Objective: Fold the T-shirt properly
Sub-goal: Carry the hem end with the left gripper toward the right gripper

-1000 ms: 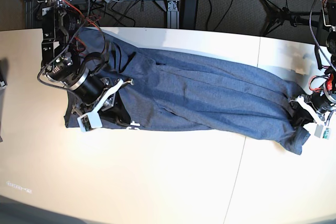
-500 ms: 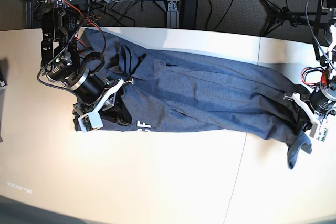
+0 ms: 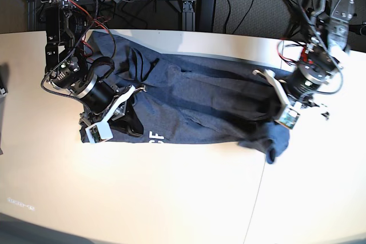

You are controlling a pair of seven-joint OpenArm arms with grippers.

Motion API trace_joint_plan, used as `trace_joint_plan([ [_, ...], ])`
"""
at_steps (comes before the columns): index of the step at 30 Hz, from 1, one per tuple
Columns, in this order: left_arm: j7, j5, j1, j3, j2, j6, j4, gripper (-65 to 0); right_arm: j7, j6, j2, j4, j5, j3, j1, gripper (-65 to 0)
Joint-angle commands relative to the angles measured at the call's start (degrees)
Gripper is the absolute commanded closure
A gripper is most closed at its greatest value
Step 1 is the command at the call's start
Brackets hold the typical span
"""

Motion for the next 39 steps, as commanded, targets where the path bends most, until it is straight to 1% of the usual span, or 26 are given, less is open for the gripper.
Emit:
trace_joint_plan([
  [1,-1.9,2.1,-0.7,1.4,0.4,2.7,1.1,0.0,1.3,1.4,0.3,1.1,0.7,0.3,0.8,0.0],
  [3,-2.6,6.1,-0.8,4.6,2.4,4.6,1.0,0.0,1.3,1.4,0.3,1.1,0.7,0.3,0.8,0.0],
  [5,-3.0,9.2,-0.8,6.6,4.2,4.8,1.0,0.0,1.2,1.4,0.3,1.1,0.7,0.3,0.8,0.0],
  [10,-3.9,9.9,-1.3,8.3,8.0,4.7,0.0,0.0,0.6,1.4,0.3,1.1,0.7,0.3,0.8,0.0],
  [15,-3.9,9.9,-4.7,8.3,11.4,4.7,-5.9,0.0,0.2,1.4,0.5,1.1,0.7,0.3,0.8,0.0],
  [17,-3.9,9.9,-6.1,8.5,12.5,4.0,-8.5,0.0,0.2,1.4,0.5,1.1,0.9,0.3,0.8,0.0],
  [20,-3.7,9.8,-7.0,10.4,13.2,3.0,-10.2,0.0,0.2,1.4,0.5,1.1,0.9,0.3,0.8,0.0],
  [29,-3.6,10.0,-7.0,19.2,13.6,3.0,-10.2,0.0,0.2,1.4,0.5,1.1,0.9,0.3,0.8,0.0],
  [30,-3.5,10.3,-7.1,19.5,13.9,3.0,-10.2,-4.3,0.2,1.4,0.5,1.1,0.9,0.3,0.8,0.0],
  [33,-3.3,10.2,-7.5,19.5,14.8,3.0,-10.3,-24.1,0.2,1.4,0.5,1.1,0.9,0.3,0.8,0.0],
  [34,-3.2,10.0,-7.6,19.5,15.0,3.0,-10.3,-29.6,0.2,1.4,0.5,1.1,0.9,0.3,0.8,0.0],
  [35,-3.2,9.9,-7.6,19.5,15.4,3.0,-10.3,-32.3,0.2,1.4,0.5,1.1,0.9,0.3,0.8,0.0],
  [39,-2.6,10.4,-7.8,19.5,16.9,3.1,-10.1,-32.6,0.2,1.4,0.5,1.1,0.9,0.3,0.8,0.0],
])
